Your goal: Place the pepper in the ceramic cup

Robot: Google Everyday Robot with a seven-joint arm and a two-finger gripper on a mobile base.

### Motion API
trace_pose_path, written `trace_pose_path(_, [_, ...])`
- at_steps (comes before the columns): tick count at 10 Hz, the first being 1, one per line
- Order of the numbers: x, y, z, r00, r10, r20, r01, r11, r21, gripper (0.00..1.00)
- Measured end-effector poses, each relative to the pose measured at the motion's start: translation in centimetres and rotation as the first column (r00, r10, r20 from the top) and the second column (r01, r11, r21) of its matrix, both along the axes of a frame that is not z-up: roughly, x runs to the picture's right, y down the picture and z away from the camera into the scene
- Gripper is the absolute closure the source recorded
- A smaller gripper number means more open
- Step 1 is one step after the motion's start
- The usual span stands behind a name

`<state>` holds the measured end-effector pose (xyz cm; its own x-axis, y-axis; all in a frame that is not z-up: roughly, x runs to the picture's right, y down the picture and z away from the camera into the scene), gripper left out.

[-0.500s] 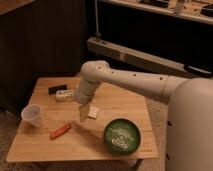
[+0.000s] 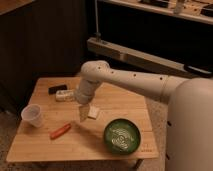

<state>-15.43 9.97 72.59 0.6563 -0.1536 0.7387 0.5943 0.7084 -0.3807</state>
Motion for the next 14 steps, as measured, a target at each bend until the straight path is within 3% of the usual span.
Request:
trace_pose_path(10, [0.0,0.1,0.0,1.0,0.0,0.0,0.0,1.0,-0.002,0.22])
trace_pose_path(13, [-0.6,2.1,0.4,0.999,-0.034,-0.012,0.034,0.9994,-0.003,0.01])
trace_pose_path(14, [-0.6,2.3,0.6,0.999,-0.037,-0.014,0.037,0.9993,-0.002,0.0])
